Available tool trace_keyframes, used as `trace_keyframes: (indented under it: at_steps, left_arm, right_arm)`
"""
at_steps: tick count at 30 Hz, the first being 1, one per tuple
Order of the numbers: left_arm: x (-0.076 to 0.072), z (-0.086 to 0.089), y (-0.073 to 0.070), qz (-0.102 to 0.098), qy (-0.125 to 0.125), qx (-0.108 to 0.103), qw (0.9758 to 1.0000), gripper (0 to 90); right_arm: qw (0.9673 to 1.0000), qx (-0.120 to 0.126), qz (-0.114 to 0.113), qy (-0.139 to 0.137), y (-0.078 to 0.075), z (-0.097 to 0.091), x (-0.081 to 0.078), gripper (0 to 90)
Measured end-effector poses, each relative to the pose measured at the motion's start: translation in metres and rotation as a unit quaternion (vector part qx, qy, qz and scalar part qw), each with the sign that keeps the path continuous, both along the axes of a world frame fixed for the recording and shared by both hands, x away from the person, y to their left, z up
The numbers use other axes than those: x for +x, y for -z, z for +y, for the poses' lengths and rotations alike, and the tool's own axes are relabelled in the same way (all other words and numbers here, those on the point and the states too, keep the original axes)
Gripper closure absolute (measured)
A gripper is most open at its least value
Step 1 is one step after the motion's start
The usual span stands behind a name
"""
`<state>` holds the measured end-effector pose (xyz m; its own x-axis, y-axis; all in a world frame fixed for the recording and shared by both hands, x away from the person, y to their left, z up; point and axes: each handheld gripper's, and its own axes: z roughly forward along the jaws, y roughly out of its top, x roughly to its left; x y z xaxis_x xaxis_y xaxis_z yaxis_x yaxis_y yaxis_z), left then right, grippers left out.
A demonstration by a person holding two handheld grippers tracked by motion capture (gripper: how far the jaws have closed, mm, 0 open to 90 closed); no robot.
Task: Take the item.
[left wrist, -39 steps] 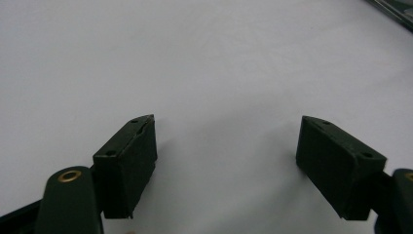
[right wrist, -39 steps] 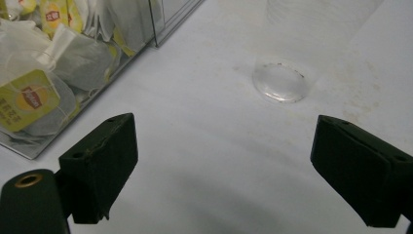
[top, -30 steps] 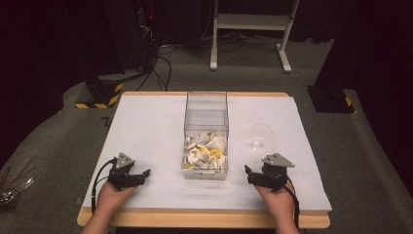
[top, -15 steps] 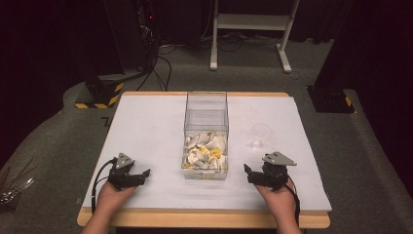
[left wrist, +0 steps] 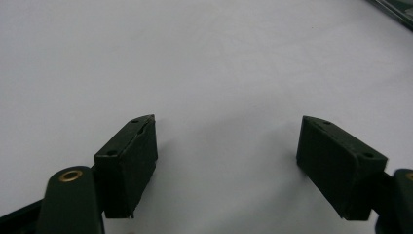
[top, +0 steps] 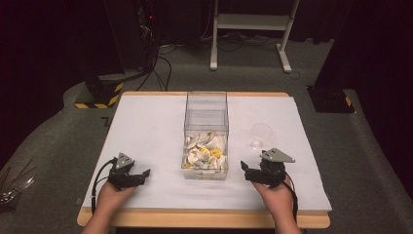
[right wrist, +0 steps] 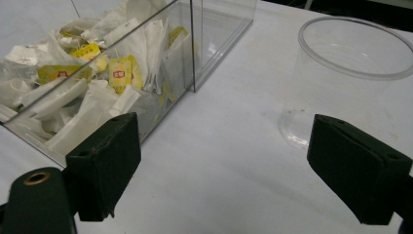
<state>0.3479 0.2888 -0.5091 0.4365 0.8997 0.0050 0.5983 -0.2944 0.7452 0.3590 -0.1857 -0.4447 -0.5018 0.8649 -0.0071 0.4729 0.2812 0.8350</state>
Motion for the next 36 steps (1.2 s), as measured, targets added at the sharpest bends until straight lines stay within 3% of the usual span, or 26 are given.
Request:
trace_keyframes:
  at_steps: [18, 30, 36]
  left_arm:
    - [0.000, 0.000, 0.000, 0.001, 0.000, -0.001, 1.0000, 22.9]
    - [0.000, 0.000, 0.000, 0.001, 0.000, -0.002, 1.0000, 22.9]
    - [0.000, 0.000, 0.000, 0.001, -0.001, -0.001, 1.0000, 22.9]
  right_arm:
    - [0.9985, 0.023, -0.016, -0.047, -0.029, 0.023, 0.003, 13.5]
    - [0.9947, 0.027, -0.009, -0.099, -0.039, 0.058, 0.011, 13.8]
    - [0.9935, 0.027, 0.001, -0.110, -0.041, 0.071, 0.017, 18.1]
